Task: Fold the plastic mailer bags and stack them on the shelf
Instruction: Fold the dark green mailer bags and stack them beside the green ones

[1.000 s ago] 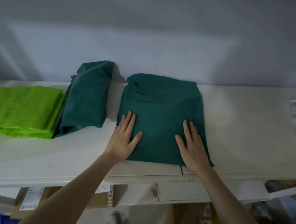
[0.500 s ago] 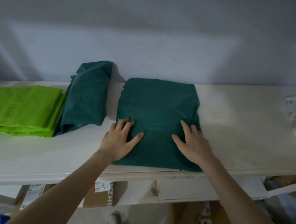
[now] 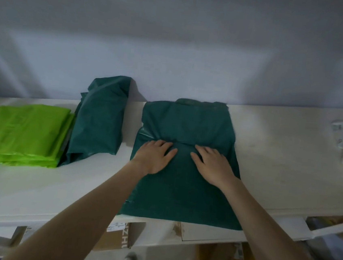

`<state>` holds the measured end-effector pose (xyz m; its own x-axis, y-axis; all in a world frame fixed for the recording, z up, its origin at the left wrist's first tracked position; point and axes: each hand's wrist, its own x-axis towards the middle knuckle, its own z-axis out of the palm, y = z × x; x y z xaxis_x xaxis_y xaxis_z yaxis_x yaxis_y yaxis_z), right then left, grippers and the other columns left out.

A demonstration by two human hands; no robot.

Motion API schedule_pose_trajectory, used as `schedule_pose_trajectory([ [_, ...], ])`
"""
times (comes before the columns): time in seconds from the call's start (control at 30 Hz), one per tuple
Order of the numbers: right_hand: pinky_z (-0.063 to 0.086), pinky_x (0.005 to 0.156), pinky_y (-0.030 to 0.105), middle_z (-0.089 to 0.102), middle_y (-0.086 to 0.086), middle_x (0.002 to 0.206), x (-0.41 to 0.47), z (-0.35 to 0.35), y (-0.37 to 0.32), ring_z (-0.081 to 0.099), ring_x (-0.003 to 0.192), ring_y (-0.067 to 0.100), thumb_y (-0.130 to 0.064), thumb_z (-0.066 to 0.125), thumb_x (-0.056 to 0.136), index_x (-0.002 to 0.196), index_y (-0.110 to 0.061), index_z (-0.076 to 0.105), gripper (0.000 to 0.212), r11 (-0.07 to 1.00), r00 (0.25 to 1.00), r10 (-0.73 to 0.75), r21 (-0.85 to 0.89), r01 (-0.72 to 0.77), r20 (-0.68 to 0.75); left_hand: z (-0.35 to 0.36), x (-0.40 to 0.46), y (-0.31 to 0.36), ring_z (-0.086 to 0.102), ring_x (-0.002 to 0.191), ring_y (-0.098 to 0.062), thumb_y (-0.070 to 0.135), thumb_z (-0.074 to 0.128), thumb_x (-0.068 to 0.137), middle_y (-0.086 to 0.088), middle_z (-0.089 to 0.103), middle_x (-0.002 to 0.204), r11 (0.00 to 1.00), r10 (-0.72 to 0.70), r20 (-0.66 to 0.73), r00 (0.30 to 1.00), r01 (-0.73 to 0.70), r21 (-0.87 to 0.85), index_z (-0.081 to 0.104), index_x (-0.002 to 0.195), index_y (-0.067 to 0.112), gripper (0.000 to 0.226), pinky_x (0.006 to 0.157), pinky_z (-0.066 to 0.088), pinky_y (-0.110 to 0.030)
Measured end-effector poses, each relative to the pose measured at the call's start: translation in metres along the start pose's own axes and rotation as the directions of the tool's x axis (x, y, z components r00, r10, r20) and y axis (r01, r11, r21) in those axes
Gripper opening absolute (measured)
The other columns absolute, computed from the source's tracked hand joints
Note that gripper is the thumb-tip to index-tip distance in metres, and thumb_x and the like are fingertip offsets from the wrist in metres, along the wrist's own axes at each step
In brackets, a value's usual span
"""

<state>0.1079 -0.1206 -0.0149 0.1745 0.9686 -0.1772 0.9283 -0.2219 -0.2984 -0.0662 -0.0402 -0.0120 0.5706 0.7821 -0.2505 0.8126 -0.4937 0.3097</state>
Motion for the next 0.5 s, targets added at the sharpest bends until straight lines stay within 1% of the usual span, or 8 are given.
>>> schedule_pose_trajectory([
  [0.13,0.037,0.098,0.041,0.053,-0.005,0.129,-0.012,0.002,0.0,0.045,0.12,0.02,-0.05,0.023,0.098,0.131,-0.023,0.049,0.05,0.999,0.996,-0.031,-0.037,0.029,-0.079,0.007,-0.017,-0.003,0.038,0.13,-0.022,0.054,0.021,0.097,0.004,0.042,0.141,0.999,0.02,-0.066,0.998,-0.017,0.044,0.04,0.138,0.031,0.051,0.109,0.027,-0.04],
  [0.2,0.041,0.086,0.038,0.06,-0.006,0.096,-0.017,0.002,0.0,0.054,0.098,0.018,-0.047,0.028,0.098,0.099,-0.02,0.063,0.045,0.999,0.985,-0.047,-0.022,0.044,-0.169,0.007,-0.027,-0.002,0.042,0.125,-0.021,0.056,0.023,0.095,0.007,0.048,0.133,1.0,0.018,-0.083,0.996,-0.018,-0.004,0.048,0.131,0.034,0.048,0.106,0.031,-0.042],
  [0.27,0.041,0.073,0.035,0.048,-0.008,0.066,-0.021,0.003,0.0,0.053,0.072,0.017,-0.042,0.036,0.097,0.066,-0.016,0.055,0.044,0.996,0.961,-0.086,-0.029,0.081,-0.262,0.008,-0.038,-0.002,0.047,0.117,-0.019,0.058,0.024,0.094,0.008,0.053,0.12,0.998,0.022,-0.092,0.996,-0.027,-0.053,0.055,0.122,0.036,0.047,0.102,0.035,-0.044],
  [0.3,0.039,0.066,0.032,0.042,-0.008,0.061,-0.022,0.004,0.001,0.049,0.063,0.015,-0.039,0.041,0.096,0.058,-0.016,0.048,0.045,0.994,0.954,-0.105,-0.036,0.099,-0.282,0.008,-0.043,-0.002,0.049,0.112,-0.018,0.059,0.025,0.093,0.009,0.054,0.113,0.996,0.024,-0.091,0.996,-0.031,-0.08,0.058,0.117,0.037,0.047,0.1,0.038,-0.044],
  [0.37,0.032,0.052,0.027,0.041,-0.006,0.058,-0.025,0.006,0.003,0.044,0.053,0.012,-0.035,0.047,0.095,0.054,-0.016,0.042,0.045,0.993,0.959,-0.118,-0.036,0.112,-0.258,0.008,-0.05,-0.005,0.055,0.1,-0.016,0.06,0.026,0.092,0.008,0.056,0.1,0.982,0.009,-0.081,0.997,-0.024,-0.187,0.064,0.103,0.036,0.046,0.094,0.043,-0.04],
  [0.4,0.029,0.047,0.025,0.044,-0.004,0.059,-0.025,0.006,0.005,0.043,0.051,0.011,-0.033,0.048,0.094,0.055,-0.014,0.044,0.043,0.994,0.965,-0.11,-0.034,0.105,-0.238,0.008,-0.051,-0.006,0.057,0.094,-0.017,0.059,0.027,0.093,0.006,0.057,0.095,0.966,-0.004,-0.089,0.996,-0.019,-0.257,0.065,0.096,0.032,0.047,0.09,0.045,-0.039],
  [0.47,0.035,0.048,0.024,0.055,-0.001,0.069,-0.022,0.005,0.006,0.05,0.058,0.012,-0.029,0.049,0.094,0.068,-0.012,0.056,0.031,0.995,0.967,-0.097,-0.005,0.098,-0.236,0.006,-0.044,-0.012,0.058,0.092,-0.02,0.05,0.033,0.095,0.002,0.06,0.097,0.947,-0.03,-0.171,0.985,-0.026,-0.319,0.064,0.094,0.024,0.041,0.086,0.047,-0.038],
  [0.5,0.041,0.054,0.024,0.059,-0.001,0.081,-0.019,0.004,0.005,0.055,0.069,0.013,-0.028,0.05,0.093,0.082,-0.013,0.062,0.022,0.994,0.961,-0.097,0.017,0.105,-0.258,0.006,-0.038,-0.015,0.057,0.097,-0.021,0.042,0.038,0.096,0.0,0.059,0.103,0.957,-0.037,-0.231,0.972,-0.032,-0.29,0.064,0.1,0.021,0.033,0.087,0.047,-0.037],
])
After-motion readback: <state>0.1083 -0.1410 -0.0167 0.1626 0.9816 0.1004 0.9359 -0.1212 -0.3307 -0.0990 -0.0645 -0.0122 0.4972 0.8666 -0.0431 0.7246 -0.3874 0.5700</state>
